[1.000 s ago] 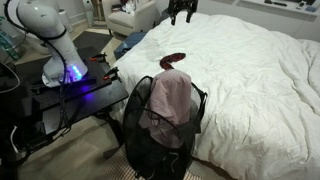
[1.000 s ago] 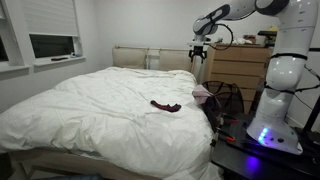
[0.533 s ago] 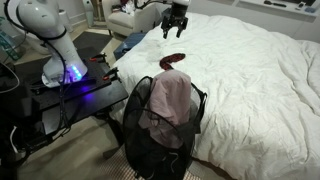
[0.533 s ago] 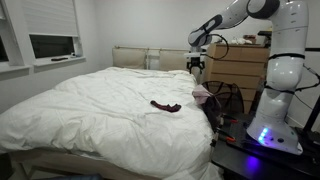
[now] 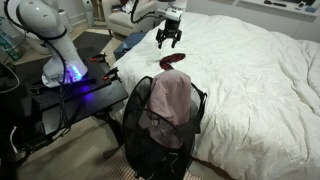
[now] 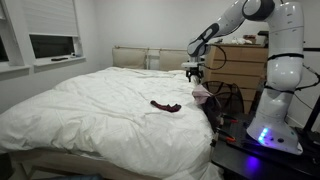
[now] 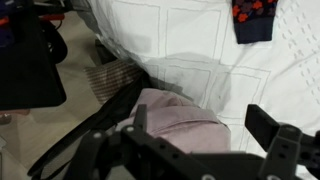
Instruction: Place the pink clothing inside the black bag
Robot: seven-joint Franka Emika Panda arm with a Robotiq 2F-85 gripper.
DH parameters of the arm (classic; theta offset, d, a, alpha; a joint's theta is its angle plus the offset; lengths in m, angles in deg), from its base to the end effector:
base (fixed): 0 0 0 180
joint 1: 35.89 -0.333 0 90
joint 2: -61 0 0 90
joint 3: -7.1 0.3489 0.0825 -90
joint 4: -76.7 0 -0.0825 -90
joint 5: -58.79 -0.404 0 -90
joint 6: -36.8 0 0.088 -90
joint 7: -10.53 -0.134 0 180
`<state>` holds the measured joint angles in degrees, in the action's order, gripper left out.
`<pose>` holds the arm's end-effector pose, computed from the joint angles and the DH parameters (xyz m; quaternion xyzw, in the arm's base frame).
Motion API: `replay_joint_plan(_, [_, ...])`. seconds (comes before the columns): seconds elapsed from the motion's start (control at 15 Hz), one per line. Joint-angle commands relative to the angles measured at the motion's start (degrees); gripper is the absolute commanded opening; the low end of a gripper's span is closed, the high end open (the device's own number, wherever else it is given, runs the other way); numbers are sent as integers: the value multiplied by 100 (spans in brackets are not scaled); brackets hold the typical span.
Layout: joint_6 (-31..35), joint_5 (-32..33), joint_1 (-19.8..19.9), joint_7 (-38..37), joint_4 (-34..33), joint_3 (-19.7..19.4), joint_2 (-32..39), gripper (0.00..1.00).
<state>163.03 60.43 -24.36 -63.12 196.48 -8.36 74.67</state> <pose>0.5201 -0.2645 0.2956 0.6452 -0.7606 -0.0372 0.0625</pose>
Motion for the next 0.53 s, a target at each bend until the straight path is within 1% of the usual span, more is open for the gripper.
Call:
replay_joint_plan(0.0, [825,-115,-88,-958,603,-122,-177,100])
replay_joint_plan(0.27, [1652,-398,-35,-1768,1404,-216,-396,100])
replay_joint_plan(0.47, [2311,-274,-71,-2505,2076,-427,-698,100])
